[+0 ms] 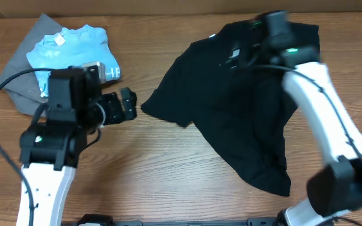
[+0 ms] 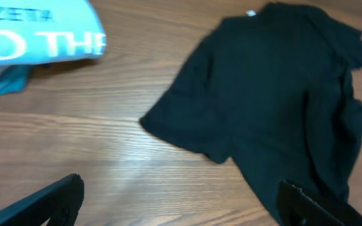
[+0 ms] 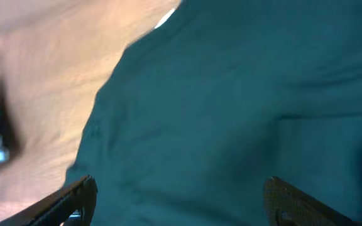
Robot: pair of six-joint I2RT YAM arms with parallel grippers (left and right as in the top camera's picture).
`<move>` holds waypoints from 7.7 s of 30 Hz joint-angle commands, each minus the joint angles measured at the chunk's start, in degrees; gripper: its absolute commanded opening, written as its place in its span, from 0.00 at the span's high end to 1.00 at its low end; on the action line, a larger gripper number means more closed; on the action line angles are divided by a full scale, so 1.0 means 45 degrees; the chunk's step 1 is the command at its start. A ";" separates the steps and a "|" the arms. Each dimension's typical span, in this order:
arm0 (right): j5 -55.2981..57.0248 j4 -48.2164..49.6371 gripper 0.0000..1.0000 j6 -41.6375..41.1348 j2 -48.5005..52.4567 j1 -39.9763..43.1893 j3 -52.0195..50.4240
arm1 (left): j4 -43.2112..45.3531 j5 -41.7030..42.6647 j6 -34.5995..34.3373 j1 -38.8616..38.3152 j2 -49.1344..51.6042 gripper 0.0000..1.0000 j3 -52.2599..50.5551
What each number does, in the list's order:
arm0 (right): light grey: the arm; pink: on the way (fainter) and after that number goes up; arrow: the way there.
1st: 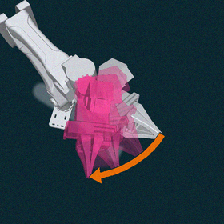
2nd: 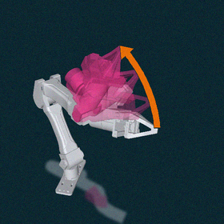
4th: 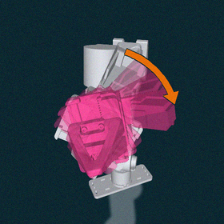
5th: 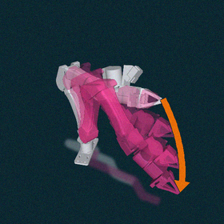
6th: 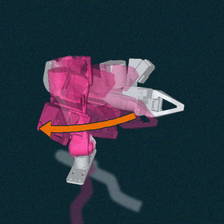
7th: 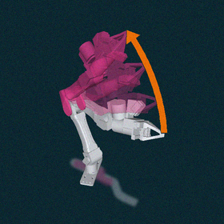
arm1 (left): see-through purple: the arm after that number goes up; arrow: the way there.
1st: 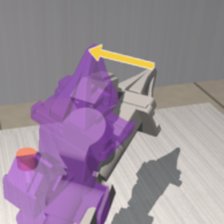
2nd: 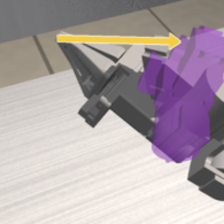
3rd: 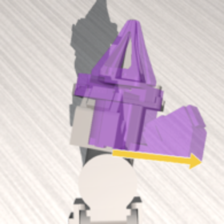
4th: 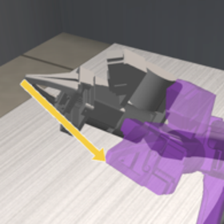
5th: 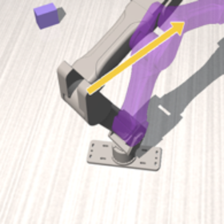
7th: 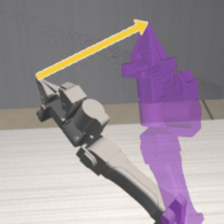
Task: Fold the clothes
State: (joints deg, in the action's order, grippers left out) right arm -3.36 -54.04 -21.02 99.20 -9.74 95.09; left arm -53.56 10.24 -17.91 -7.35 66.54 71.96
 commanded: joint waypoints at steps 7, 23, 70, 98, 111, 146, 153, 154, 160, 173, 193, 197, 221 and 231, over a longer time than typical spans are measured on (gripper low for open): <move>-0.0661 -0.2093 0.12 -0.0087 -0.2885 0.2895 0.0568 | 0.1418 0.0296 0.1234 -0.2448 0.4216 0.00 0.0257; -0.0651 -0.3599 0.08 -0.0044 -0.3041 0.3264 0.0539 | 0.3891 -0.2735 0.1506 -0.2409 0.9287 0.11 0.0257; -0.1943 0.5736 0.29 0.0860 0.0112 0.0826 -0.7796 | -0.4444 -0.2161 -0.0806 -0.3376 1.0559 0.96 0.1253; -0.0053 0.7096 0.35 0.1671 0.2084 -0.0787 -0.7796 | -0.6256 -0.3235 -0.2890 -0.4872 1.0302 0.96 0.0311; 0.0505 0.6149 0.91 0.1632 0.2424 -0.0840 -0.7062 | -0.5921 -0.3609 -0.2890 -0.4867 1.0302 0.95 0.0311; 0.3157 0.2084 0.96 0.1292 0.0525 0.7393 -0.1515 | -0.4201 -0.2885 -0.1311 -0.3109 1.0268 0.57 0.0486; 0.3113 0.1855 0.41 0.0724 0.0525 0.9238 -0.1229 | -0.3808 -0.2822 -0.1141 -0.3109 1.0268 0.54 0.0486; 0.2963 0.1661 0.39 0.0539 0.0525 0.9398 -0.1229 | -0.3774 -0.2793 -0.1117 -0.3109 1.0268 0.53 0.0491; -0.0831 0.0476 0.37 0.1112 0.0520 0.9486 -0.1229 | -0.3662 -0.2268 -0.0641 -0.3109 1.0263 0.51 0.1127; 0.1190 -0.0923 0.38 0.0296 0.1112 0.5673 -0.2749 | -0.2948 -0.1938 0.1035 -0.3104 1.0263 0.16 0.5479; 0.0151 0.2142 0.57 -0.0675 0.1501 0.5595 -0.6717 | -0.2560 -0.1938 0.1035 -0.3094 1.0273 0.13 0.5455; 0.0209 0.1957 0.96 -0.0665 0.1389 0.5775 -0.6178 | -0.2560 -0.1938 0.1039 -0.3094 1.0273 0.13 0.5455; -0.1846 -0.0797 0.39 0.0398 0.0495 1.1225 -0.3512 | -0.2327 -0.1982 0.1413 -0.3099 1.0273 0.10 0.5455; -0.2370 -0.0437 0.64 0.0947 -0.0024 0.8597 -0.4065 | -0.1073 -0.1938 0.1409 -0.3099 1.0273 0.02 0.5459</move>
State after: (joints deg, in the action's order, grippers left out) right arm -15.38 -58.00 -17.91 100.14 32.99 78.06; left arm -59.79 1.10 -12.82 -21.50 113.49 95.77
